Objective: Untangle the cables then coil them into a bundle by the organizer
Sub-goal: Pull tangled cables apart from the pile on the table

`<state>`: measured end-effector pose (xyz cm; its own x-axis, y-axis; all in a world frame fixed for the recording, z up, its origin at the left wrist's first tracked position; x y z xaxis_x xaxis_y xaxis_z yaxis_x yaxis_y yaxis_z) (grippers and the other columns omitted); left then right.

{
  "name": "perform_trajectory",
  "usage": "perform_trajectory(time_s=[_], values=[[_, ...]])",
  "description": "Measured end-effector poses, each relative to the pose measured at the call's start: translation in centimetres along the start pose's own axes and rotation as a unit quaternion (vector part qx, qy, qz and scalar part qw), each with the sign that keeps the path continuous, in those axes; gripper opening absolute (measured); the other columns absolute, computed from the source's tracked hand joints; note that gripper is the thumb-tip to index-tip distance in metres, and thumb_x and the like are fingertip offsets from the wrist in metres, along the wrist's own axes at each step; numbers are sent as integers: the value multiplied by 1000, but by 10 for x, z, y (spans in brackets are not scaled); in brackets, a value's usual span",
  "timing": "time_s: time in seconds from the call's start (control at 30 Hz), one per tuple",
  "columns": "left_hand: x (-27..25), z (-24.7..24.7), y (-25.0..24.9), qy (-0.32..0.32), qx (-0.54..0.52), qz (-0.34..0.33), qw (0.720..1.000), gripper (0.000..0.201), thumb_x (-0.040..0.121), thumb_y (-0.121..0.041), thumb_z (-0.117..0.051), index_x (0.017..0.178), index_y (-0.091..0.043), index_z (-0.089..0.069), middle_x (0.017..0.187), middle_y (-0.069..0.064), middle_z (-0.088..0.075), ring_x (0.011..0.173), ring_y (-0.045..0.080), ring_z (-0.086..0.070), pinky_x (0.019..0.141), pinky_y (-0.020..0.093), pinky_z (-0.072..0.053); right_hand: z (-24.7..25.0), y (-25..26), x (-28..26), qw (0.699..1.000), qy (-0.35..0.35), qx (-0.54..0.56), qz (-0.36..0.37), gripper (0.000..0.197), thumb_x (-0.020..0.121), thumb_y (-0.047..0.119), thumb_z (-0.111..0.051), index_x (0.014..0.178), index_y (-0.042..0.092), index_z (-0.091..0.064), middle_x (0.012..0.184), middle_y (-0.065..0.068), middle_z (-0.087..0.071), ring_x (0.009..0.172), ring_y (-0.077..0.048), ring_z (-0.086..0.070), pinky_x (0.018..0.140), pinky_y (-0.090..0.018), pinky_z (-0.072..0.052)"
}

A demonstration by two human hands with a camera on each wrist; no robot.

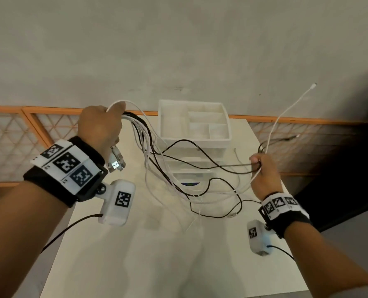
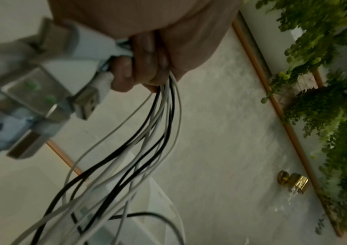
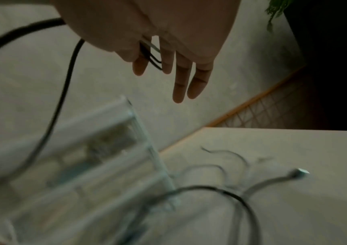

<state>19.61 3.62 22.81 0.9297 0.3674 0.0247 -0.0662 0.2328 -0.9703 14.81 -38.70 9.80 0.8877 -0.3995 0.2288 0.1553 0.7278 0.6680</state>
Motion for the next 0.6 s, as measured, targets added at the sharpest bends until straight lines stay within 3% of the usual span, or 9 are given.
perform_trajectory(time_s=[0.1, 0.17, 0.23, 0.3, 0.37, 0.43, 0.5, 0.53, 0.6], values=[[-2, 2, -6, 25, -57, 30, 998, 33, 92, -31, -61, 69, -13, -46, 61, 7, -42, 46, 19, -32, 36, 17, -26, -44, -46, -36, 974, 175, -83, -116, 54, 90, 0, -48, 140, 21, -50, 145, -13, -50, 130, -35, -51, 106, -37, -42], [-4, 1, -10, 56, -84, 39, 994, 34, 93, -30, -62, 66, -15, -45, 57, 4, -38, 44, 17, -29, 39, 21, -25, -63, -56, -54, 934, 278, -187, -125, 68, 86, 7, -50, 148, 33, -38, 148, -12, -45, 131, -34, -50, 108, -41, -43], [-8, -3, -13, 90, -106, 42, 989, 35, 93, -29, -63, 65, -16, -45, 55, 1, -33, 43, 16, -25, 42, 25, -23, -63, -37, -49, 945, 239, -200, -101, 63, 86, 11, -51, 144, 34, -44, 142, -9, -50, 125, -32, -54, 105, -43, -45], [-12, -10, -18, 130, -135, 37, 982, 34, 92, -28, -64, 65, -17, -47, 55, 0, -27, 45, 16, -20, 46, 29, -20, -60, 5, -37, 983, 150, -104, -24, 46, 88, 9, -53, 130, 26, -60, 130, -5, -61, 115, -28, -61, 99, -38, -48], [-17, -17, -25, 168, -165, 29, 972, 38, 93, -27, -63, 61, -19, -44, 52, -2, -23, 45, 16, -17, 48, 31, -18, -67, 50, -33, 991, 119, -3, 65, 31, 89, 9, -59, 116, 21, -69, 115, 1, -70, 97, -22, -66, 91, -34, -52], [-25, -25, -33, 209, -203, 27, 956, 41, 94, -26, -61, 58, -21, -41, 48, -4, -21, 42, 15, -16, 48, 30, -17, -86, 81, -39, 979, 170, 46, 105, 24, 90, 15, -66, 112, 22, -72, 106, 9, -71, 90, -16, -65, 87, -28, -52], [-33, -31, -41, 236, -252, 35, 938, 41, 95, -25, -60, 57, -23, -43, 45, -6, -20, 38, 12, -16, 45, 27, -18, -120, 89, -54, 957, 272, 14, 97, 26, 91, 29, -65, 116, 25, -71, 109, 10, -69, 100, -14, -63, 88, -20, -44], [-36, -33, -43, 236, -277, 41, 931, 42, 95, -25, -60, 56, -24, -45, 44, -7, -20, 38, 12, -15, 44, 26, -18, -138, 80, -63, 942, 321, -46, 83, 28, 92, 40, -59, 115, 27, -70, 115, 7, -70, 107, -17, -63, 92, -22, -44], [-36, -29, -45, 214, -315, 44, 923, 42, 94, -24, -61, 55, -24, -47, 44, -7, -17, 41, 13, -12, 44, 25, -18, -161, 50, -80, 900, 393, -183, 44, 35, 92, 53, -47, 111, 29, -64, 126, -1, -65, 120, -25, -58, 103, -39, -43]])
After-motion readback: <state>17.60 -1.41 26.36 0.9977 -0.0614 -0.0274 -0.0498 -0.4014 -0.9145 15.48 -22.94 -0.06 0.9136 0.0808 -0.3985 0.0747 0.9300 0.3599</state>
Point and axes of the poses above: each hand's wrist, its own x-axis towards the middle knuckle, its own z-axis out of the back of the hand, y = z × x, the point moved 8 cm from there along x, towards the middle knuckle
